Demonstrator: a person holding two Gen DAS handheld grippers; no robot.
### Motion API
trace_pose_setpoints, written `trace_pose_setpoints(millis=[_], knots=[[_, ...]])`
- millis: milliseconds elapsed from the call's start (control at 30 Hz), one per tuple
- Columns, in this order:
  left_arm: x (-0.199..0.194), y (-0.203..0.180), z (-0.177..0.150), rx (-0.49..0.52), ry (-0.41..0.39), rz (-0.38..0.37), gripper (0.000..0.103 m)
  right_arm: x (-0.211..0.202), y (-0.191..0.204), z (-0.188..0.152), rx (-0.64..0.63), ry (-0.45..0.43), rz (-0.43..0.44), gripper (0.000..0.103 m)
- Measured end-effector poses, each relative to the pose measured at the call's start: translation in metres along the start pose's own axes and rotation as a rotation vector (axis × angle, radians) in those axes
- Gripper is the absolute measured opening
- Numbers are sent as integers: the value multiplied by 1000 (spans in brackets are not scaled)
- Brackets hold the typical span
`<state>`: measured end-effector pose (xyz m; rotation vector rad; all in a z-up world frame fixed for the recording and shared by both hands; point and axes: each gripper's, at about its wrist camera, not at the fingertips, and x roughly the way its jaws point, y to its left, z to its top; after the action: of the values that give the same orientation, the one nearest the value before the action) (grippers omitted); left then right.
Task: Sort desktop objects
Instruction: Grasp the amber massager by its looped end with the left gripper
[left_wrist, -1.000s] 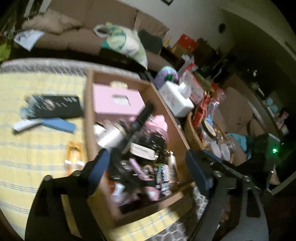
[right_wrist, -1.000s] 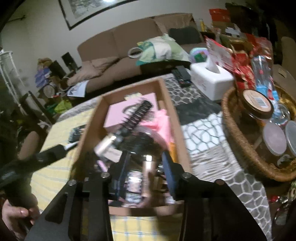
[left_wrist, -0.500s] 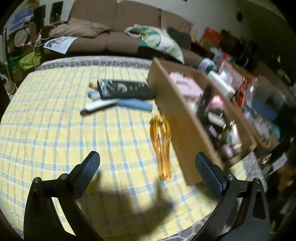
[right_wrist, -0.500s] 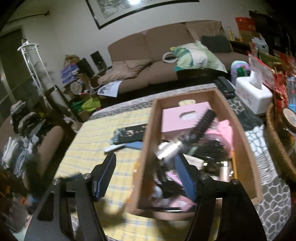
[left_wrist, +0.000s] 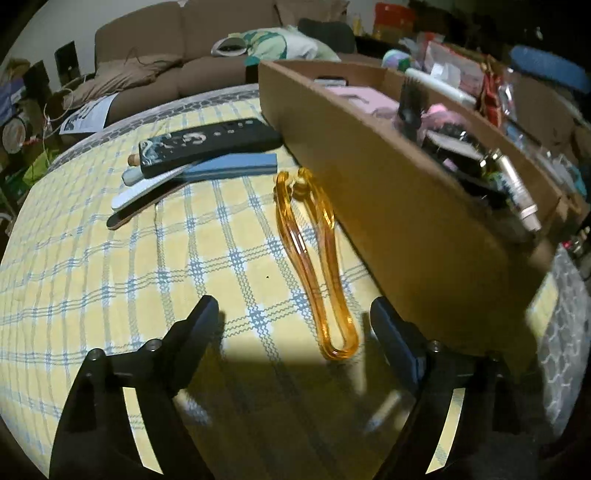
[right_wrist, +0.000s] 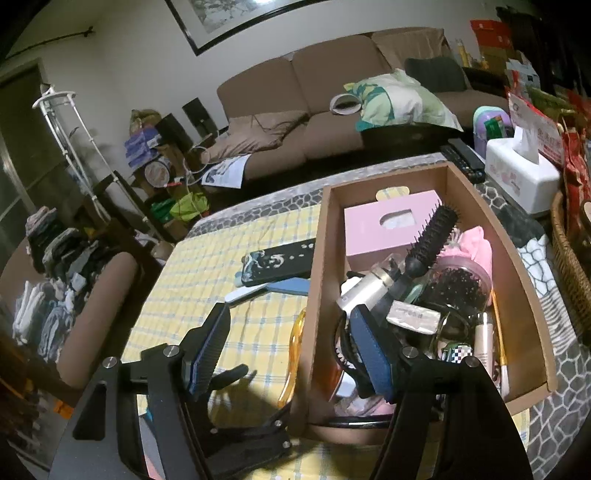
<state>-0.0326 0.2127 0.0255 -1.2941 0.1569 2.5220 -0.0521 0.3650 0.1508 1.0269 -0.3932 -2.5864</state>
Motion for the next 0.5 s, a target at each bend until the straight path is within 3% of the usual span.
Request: trace_pose_setpoints(millis=[100, 167, 233, 300, 500], knots=[[13, 4, -3, -3, 26, 15, 67, 2, 0, -1, -7, 8, -7, 70], [11, 6, -4, -6, 13, 12, 54, 4, 1, -2, -9, 13, -10, 70], [10, 12, -1, -20, 21, 6, 33, 5, 1, -3, -12, 17, -10, 70], [9, 24, 0, -52, 36, -13, 24, 6, 3, -4, -13, 20, -8, 70], [-3, 47, -12, -63, 63, -17, 20, 11, 20, -6, -31, 31, 19, 70]])
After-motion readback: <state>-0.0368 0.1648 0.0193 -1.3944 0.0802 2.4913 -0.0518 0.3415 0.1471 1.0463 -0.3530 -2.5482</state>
